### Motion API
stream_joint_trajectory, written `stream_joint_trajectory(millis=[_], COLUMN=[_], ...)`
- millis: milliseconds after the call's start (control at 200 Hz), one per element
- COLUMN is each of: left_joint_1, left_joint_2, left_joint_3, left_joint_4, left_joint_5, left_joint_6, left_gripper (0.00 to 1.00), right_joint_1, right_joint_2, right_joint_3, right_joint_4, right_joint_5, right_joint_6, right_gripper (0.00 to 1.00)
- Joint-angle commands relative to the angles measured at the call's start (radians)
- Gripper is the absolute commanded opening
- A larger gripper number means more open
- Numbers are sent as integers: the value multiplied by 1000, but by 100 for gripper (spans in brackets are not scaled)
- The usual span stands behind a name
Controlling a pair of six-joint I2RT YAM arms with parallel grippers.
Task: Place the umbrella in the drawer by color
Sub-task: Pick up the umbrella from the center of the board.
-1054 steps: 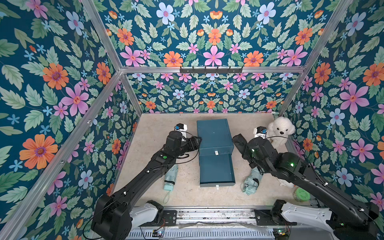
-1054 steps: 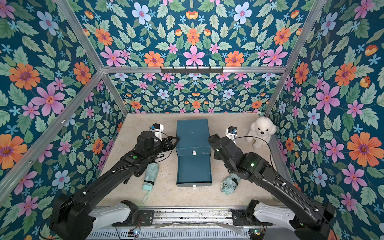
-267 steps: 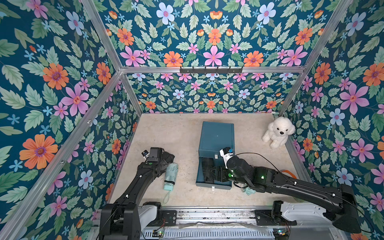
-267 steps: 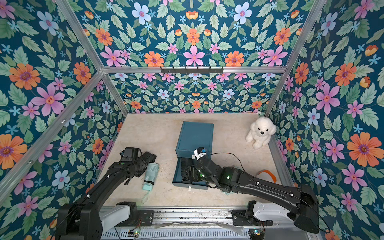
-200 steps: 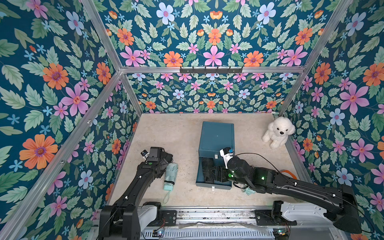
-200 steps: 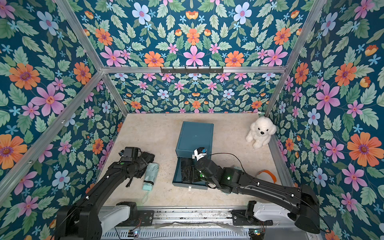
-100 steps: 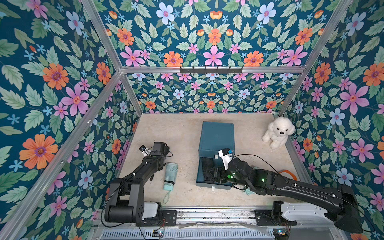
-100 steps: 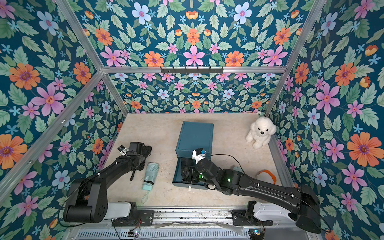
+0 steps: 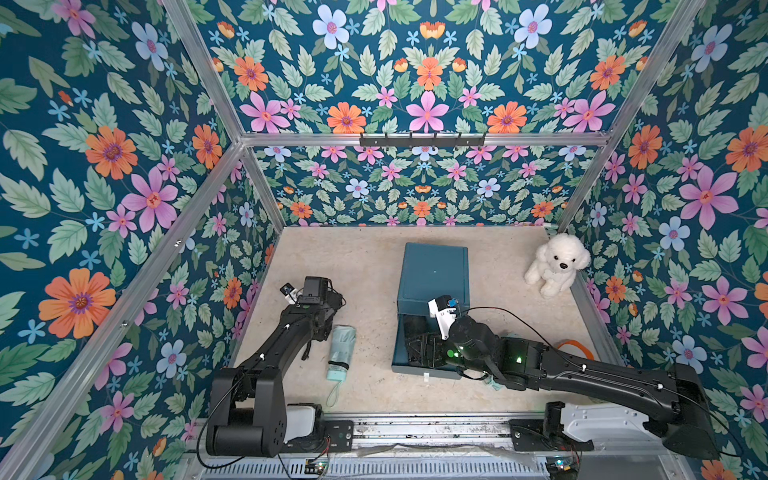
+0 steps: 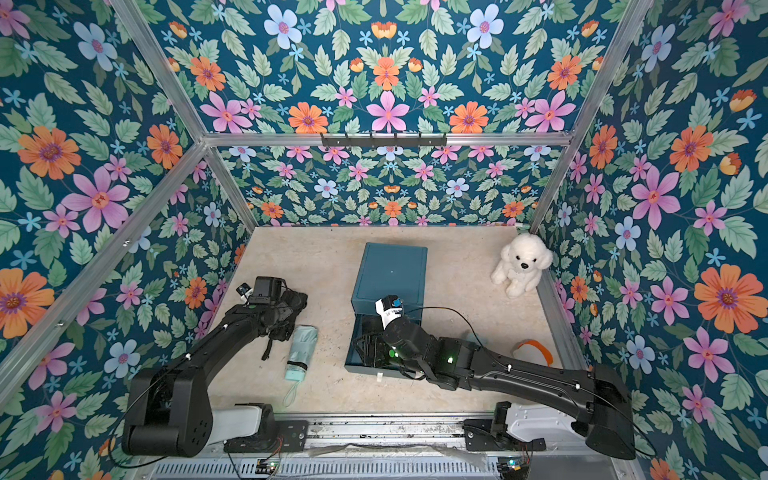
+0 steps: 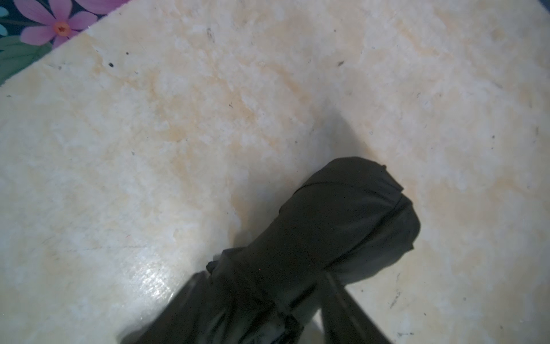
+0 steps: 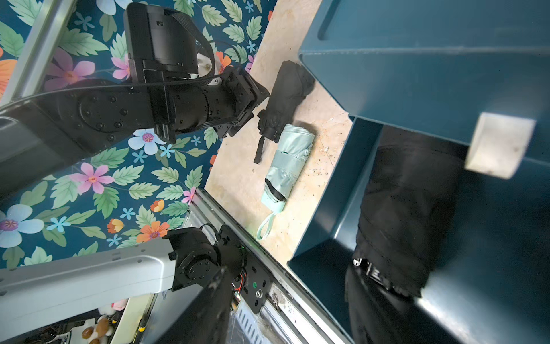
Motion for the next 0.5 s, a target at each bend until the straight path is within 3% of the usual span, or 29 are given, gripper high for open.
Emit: stream_joint_trajectory(millis=[0, 145, 250, 290, 355, 400, 495], left_joint_1=[-11, -37, -35, -33, -34, -34, -34], left_joint_2=[21, 92, 177, 210, 255, 272, 291], left_joint_3=[-12, -7, -2, 6, 17, 21, 27], left_joint_4=[-22, -17, -5, -4, -2, 2, 10], left_joint_5=[63, 22, -41, -49, -60, -70, -105], left_joint_6=[34, 38, 10, -1, -22, -28, -31], left_gripper=[78, 83, 70, 62, 35, 22, 4], right_joint_1=[2, 3, 3, 3, 3, 4, 4], right_joint_2=[-3, -12, -11, -13, -17, -22, -31], right_joint_3=[-5, -17, -17, -18, -21, -24, -40], right_joint_4=[20, 23, 26, 27, 29, 33, 52], right_joint_5=[22, 26, 23, 22, 24, 24, 18], right_joint_6=[4, 12, 15, 16, 19, 23, 32], right_gripper=[65, 65, 65, 65, 65, 65, 65])
